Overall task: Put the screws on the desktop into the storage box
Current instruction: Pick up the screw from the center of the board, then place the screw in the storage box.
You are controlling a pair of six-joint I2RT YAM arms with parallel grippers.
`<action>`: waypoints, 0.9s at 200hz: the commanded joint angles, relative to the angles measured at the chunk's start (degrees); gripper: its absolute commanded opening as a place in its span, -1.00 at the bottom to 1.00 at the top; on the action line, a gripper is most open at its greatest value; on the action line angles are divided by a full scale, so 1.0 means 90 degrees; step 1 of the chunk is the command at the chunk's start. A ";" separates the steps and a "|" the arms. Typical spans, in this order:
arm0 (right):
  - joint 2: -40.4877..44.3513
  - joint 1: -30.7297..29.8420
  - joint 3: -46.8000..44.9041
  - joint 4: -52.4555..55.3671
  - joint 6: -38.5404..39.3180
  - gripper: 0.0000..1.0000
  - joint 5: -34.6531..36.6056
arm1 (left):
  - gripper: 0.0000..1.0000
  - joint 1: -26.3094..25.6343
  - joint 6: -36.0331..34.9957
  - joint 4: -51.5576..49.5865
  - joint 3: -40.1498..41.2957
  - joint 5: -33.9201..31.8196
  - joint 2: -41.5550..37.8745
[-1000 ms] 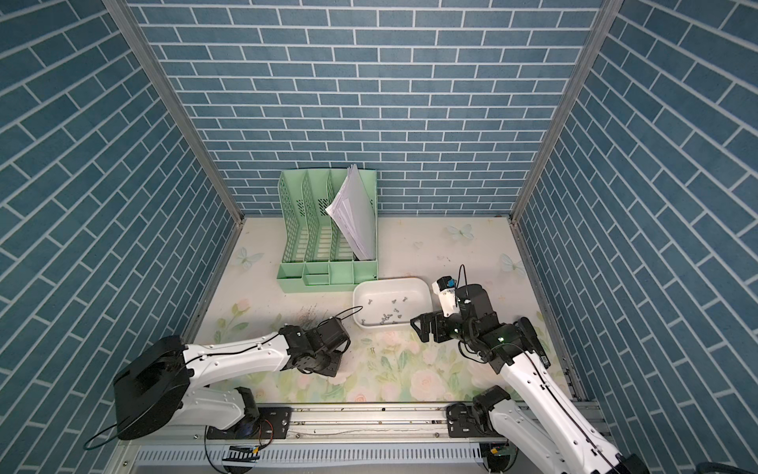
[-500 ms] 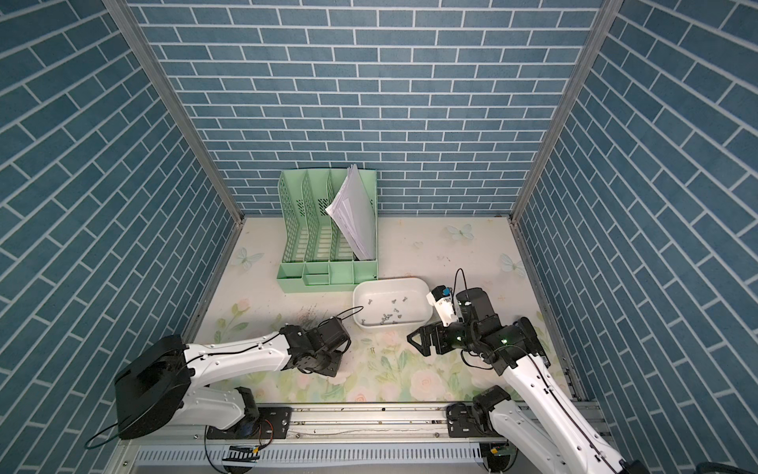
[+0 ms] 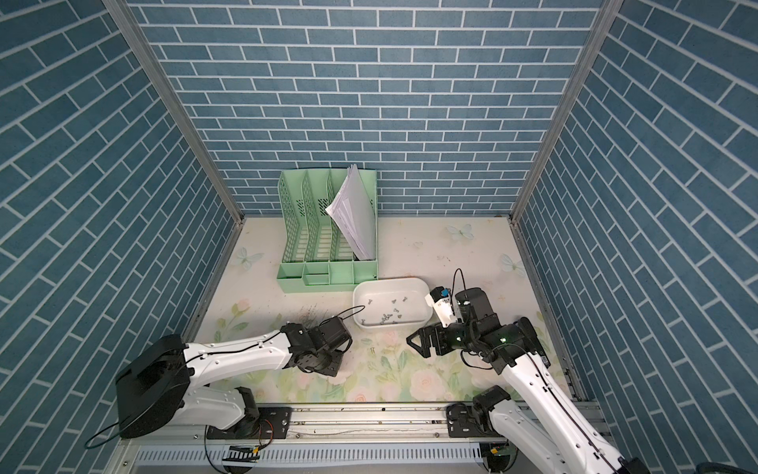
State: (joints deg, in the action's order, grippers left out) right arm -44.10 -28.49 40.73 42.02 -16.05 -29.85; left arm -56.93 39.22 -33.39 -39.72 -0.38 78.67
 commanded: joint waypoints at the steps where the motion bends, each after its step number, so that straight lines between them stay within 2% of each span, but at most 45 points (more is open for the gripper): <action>1: 0.0109 -0.0029 0.0133 0.0038 0.0100 0.99 0.0113 | -1.00 -0.0051 -0.0110 -0.0141 -0.0318 -0.0084 -0.0170; 81: 0.0451 -0.0023 0.0111 -0.0096 -0.0111 0.99 0.0512 | -1.00 0.0050 -0.0310 0.0440 -0.1305 -0.0407 -0.0106; 180: 0.0811 -0.0027 0.0083 -0.0157 -0.0336 0.99 0.0972 | -1.00 0.0421 -0.0840 0.1989 -0.2218 -0.0402 0.1292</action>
State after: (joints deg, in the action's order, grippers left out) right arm -37.39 -28.49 40.73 41.32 -17.78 -22.70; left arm -54.24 33.71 -19.73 -57.04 -3.01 88.03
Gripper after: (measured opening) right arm 0.996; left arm 0.090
